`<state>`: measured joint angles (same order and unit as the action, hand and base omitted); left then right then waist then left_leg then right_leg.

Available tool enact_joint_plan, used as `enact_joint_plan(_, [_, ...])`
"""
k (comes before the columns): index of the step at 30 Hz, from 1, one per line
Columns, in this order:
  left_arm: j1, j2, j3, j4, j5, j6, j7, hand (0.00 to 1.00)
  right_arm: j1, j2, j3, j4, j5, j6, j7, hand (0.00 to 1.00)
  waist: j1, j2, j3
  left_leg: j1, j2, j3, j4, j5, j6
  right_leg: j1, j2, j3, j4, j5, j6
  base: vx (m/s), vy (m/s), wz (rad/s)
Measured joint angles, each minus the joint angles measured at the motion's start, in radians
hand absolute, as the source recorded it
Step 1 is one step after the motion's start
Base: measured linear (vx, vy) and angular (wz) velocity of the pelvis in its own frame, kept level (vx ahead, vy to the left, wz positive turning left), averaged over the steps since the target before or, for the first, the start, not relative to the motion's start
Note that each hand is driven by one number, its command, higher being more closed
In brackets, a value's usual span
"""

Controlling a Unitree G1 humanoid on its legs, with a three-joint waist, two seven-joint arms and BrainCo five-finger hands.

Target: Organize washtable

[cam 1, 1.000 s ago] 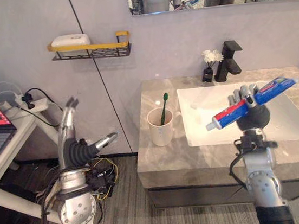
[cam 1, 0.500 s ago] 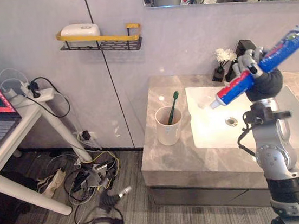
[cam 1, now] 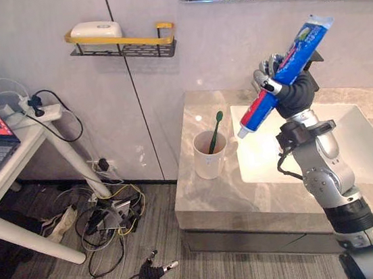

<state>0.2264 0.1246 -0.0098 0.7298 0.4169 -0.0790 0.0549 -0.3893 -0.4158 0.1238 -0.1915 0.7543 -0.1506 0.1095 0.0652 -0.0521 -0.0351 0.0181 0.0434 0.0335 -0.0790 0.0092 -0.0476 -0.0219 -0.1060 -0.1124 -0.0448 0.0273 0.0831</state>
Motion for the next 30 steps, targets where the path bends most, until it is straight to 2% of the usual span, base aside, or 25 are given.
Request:
enact_joint_plan(9, [-0.018, 0.017, 0.01, 0.098, -0.016, 0.014, 0.001, 0.0, -0.026, 0.0, 0.032, 0.018, -0.001, 0.0, -0.001, 1.0, 0.001, -0.003, 0.002, 0.004, 0.0, -0.003, -0.002, 0.0, 0.0, 0.004, 0.0, -0.002, 0.0, 0.0, 0.0, 0.0, 0.0, 0.0])
enact_joint_plan(15, [-0.021, 0.017, 0.033, 0.131, -0.019, 0.022, 0.003, 0.0, -0.077, 0.0, 0.038, 0.072, -0.04, 0.002, -0.004, 1.0, 0.004, -0.005, 0.004, 0.002, 0.0, -0.012, -0.003, 0.0, 0.0, 0.005, 0.0, -0.008, -0.001, 0.0, 0.0, 0.0, -0.001, 0.02])
enact_joint_plan(22, [-0.02, 0.019, 0.052, 0.136, -0.049, 0.029, 0.004, 0.0, -0.092, -0.017, 0.041, 0.075, -0.08, 0.002, -0.013, 1.0, 0.009, -0.018, 0.016, 0.002, 0.0, -0.014, -0.003, 0.0, 0.0, 0.006, 0.0, -0.009, -0.001, 0.0, 0.0, 0.0, 0.0, 0.0])
enact_joint_plan(30, [-0.02, 0.018, 0.052, 0.136, -0.057, 0.029, 0.003, 0.0, -0.097, -0.036, 0.071, 0.104, -0.118, 0.009, -0.011, 1.0, 0.012, -0.018, 0.017, 0.001, 0.0, -0.014, -0.003, 0.0, 0.0, 0.005, 0.0, -0.01, -0.002, 0.0, 0.0, 0.0, 0.0, 0.0])
